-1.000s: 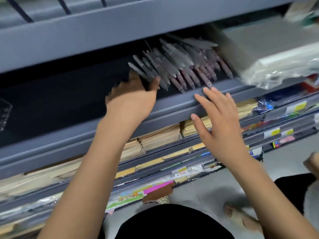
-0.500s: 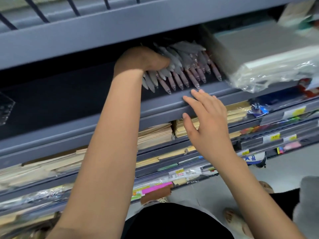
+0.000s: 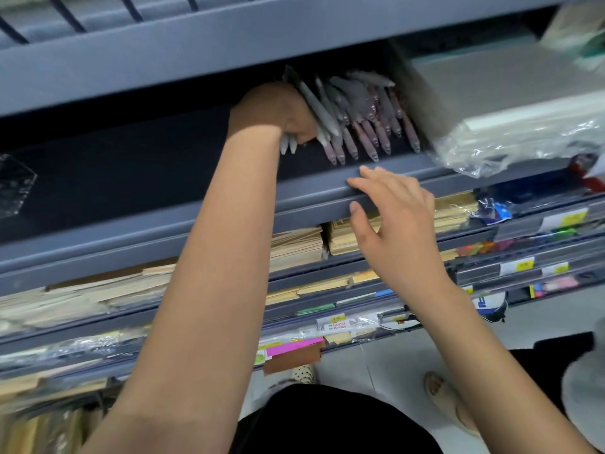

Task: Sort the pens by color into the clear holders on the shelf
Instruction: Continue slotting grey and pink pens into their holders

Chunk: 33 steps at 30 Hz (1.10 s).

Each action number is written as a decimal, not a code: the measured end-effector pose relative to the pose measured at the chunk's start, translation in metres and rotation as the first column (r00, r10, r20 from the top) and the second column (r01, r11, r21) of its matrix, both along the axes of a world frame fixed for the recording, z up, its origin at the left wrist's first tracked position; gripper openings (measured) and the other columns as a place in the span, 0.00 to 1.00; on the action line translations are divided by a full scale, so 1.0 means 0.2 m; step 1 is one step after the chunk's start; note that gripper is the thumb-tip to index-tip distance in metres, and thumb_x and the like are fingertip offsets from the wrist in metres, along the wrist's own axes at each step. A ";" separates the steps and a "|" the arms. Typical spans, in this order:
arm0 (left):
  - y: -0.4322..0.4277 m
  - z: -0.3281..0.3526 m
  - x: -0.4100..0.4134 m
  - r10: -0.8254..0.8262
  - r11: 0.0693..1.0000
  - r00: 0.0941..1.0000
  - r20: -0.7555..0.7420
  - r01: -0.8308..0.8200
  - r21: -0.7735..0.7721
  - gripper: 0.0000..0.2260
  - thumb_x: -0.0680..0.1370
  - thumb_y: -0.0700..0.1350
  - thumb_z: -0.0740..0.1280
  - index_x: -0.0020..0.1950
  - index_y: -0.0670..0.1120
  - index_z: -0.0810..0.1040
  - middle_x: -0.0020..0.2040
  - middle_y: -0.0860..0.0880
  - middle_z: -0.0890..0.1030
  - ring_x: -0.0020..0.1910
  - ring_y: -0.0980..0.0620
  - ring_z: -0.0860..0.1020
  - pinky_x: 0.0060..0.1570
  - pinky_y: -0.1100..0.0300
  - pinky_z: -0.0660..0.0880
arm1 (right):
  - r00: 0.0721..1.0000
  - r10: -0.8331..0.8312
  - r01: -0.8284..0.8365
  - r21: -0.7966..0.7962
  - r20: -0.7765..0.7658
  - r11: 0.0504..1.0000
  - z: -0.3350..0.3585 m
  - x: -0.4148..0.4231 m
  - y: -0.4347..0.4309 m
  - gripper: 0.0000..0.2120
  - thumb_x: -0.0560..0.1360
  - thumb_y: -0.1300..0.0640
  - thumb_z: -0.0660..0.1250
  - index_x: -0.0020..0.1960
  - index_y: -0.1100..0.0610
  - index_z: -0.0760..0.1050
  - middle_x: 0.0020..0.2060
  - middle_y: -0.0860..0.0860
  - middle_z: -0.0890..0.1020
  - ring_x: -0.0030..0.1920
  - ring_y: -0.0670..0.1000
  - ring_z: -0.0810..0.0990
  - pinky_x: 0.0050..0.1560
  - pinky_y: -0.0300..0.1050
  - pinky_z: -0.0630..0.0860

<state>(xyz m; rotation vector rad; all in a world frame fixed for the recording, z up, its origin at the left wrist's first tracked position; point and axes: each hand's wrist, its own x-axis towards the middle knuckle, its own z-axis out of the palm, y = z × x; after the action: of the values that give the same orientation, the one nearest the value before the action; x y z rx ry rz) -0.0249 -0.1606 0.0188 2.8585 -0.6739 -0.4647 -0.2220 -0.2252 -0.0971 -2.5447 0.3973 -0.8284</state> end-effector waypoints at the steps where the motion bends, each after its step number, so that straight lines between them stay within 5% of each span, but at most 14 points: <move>1: 0.01 0.00 -0.01 -0.010 1.000 1.000 0.013 0.010 -0.001 0.09 0.73 0.41 0.69 0.33 0.42 0.80 0.24 0.48 0.79 0.22 0.50 0.76 0.22 0.67 0.67 | 1.000 0.004 -0.004 0.003 -0.006 1.000 0.00 0.00 0.00 0.15 0.78 0.54 0.63 0.63 0.52 0.76 0.66 0.48 0.76 0.68 0.51 0.70 0.64 0.51 0.62; 7: 0.13 -0.02 0.10 0.053 0.997 0.999 -0.008 -0.053 0.051 0.09 0.73 0.41 0.68 0.34 0.39 0.80 0.22 0.46 0.79 0.23 0.48 0.76 0.24 0.67 0.67 | 0.999 0.003 -0.003 -0.002 -0.052 1.000 0.06 0.00 -0.02 0.13 0.78 0.55 0.64 0.61 0.53 0.77 0.62 0.48 0.79 0.65 0.52 0.72 0.61 0.50 0.63; 11: 0.21 -0.01 0.22 0.110 0.993 0.984 -0.137 -0.102 0.063 0.12 0.76 0.46 0.72 0.40 0.38 0.79 0.44 0.36 0.82 0.37 0.44 0.77 0.38 0.57 0.74 | 0.999 -0.036 0.034 0.038 0.030 0.999 0.17 0.07 0.00 0.11 0.79 0.54 0.63 0.58 0.55 0.78 0.52 0.50 0.82 0.54 0.54 0.75 0.57 0.52 0.70; 14: 0.21 0.00 0.26 0.136 0.987 0.982 -0.133 -0.122 0.107 0.19 0.75 0.58 0.73 0.43 0.41 0.79 0.42 0.42 0.81 0.39 0.44 0.77 0.34 0.57 0.72 | 0.999 -0.025 0.026 -0.028 0.040 0.999 0.26 0.19 0.02 0.11 0.79 0.52 0.61 0.54 0.57 0.78 0.45 0.53 0.81 0.48 0.55 0.76 0.50 0.49 0.71; 17: 0.20 -0.01 0.30 0.131 0.985 0.985 -0.114 -0.117 0.124 0.22 0.75 0.62 0.72 0.44 0.41 0.81 0.40 0.43 0.81 0.38 0.45 0.78 0.33 0.59 0.73 | 0.994 -0.018 0.014 -0.039 -0.110 0.999 0.31 0.34 0.06 0.14 0.78 0.47 0.62 0.50 0.56 0.79 0.36 0.54 0.78 0.43 0.60 0.76 0.42 0.48 0.71; 22: 0.19 -0.03 0.31 0.165 0.983 0.974 -0.153 -0.150 0.104 0.17 0.76 0.55 0.69 0.38 0.41 0.80 0.33 0.42 0.80 0.33 0.44 0.76 0.35 0.59 0.75 | 0.965 -0.057 0.017 -0.155 -0.256 0.988 0.28 0.54 0.10 0.19 0.77 0.42 0.64 0.58 0.56 0.77 0.52 0.60 0.81 0.56 0.63 0.78 0.46 0.47 0.72; 25: 0.21 -0.03 0.33 0.179 0.974 0.973 -0.147 -0.154 0.164 0.20 0.76 0.55 0.68 0.37 0.38 0.81 0.25 0.41 0.80 0.30 0.44 0.77 0.31 0.60 0.74 | 0.970 -0.092 0.048 -0.194 -0.226 0.980 0.24 0.57 0.08 0.15 0.78 0.47 0.64 0.55 0.57 0.78 0.49 0.61 0.81 0.52 0.63 0.80 0.41 0.46 0.68; 29: 0.25 -0.03 0.35 0.206 0.973 0.971 -0.125 -0.190 0.129 0.16 0.73 0.49 0.71 0.43 0.34 0.82 0.32 0.39 0.82 0.34 0.43 0.79 0.35 0.57 0.78 | 0.977 -0.091 0.068 -0.118 -0.195 0.991 0.21 0.56 0.07 0.13 0.75 0.46 0.64 0.47 0.57 0.77 0.43 0.60 0.82 0.48 0.62 0.79 0.38 0.43 0.63; 33: 0.25 -0.04 0.35 0.213 0.961 0.970 -0.114 -0.188 0.202 0.17 0.73 0.45 0.67 0.47 0.29 0.80 0.26 0.37 0.80 0.33 0.43 0.79 0.24 0.59 0.76 | 0.983 -0.103 0.092 -0.072 -0.154 0.993 0.19 0.56 0.06 0.10 0.73 0.46 0.63 0.40 0.52 0.69 0.37 0.57 0.81 0.39 0.59 0.77 0.37 0.42 0.62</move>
<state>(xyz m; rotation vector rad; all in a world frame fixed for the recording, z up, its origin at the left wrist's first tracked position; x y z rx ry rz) 0.0445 -0.1102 0.0107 2.9945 -0.3264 -0.7169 -0.1107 -0.2123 -0.0581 -2.6783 0.5573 -0.6868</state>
